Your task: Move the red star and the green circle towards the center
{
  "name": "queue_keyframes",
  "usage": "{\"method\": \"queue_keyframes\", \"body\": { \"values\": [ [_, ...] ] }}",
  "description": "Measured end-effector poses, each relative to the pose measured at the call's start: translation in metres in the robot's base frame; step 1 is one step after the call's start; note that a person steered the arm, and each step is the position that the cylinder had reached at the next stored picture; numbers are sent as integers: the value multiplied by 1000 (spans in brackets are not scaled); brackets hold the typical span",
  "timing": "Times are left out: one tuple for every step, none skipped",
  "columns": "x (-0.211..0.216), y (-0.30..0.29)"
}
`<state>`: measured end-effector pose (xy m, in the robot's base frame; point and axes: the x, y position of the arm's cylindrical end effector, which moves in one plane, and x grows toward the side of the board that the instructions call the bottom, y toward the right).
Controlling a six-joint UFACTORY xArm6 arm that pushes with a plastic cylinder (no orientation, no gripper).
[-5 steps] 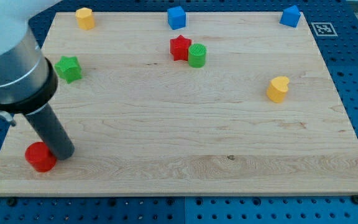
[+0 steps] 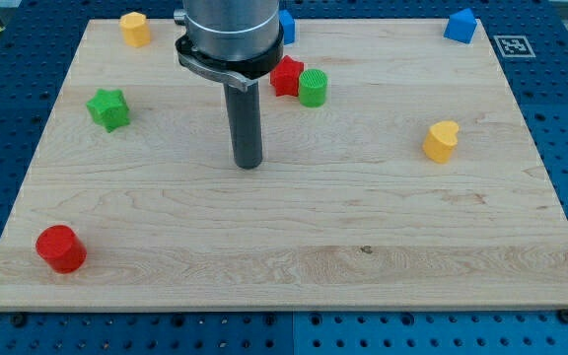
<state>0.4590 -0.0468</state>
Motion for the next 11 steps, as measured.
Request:
{"method": "queue_keyframes", "body": {
  "values": [
    [-22, 3],
    [-53, 5],
    [-92, 2],
    [-132, -12],
    [-162, -12],
    [-164, 7],
    [-164, 31],
    [-159, 45],
    [-144, 45],
    [-116, 46],
    [-83, 52]
  ]
}}
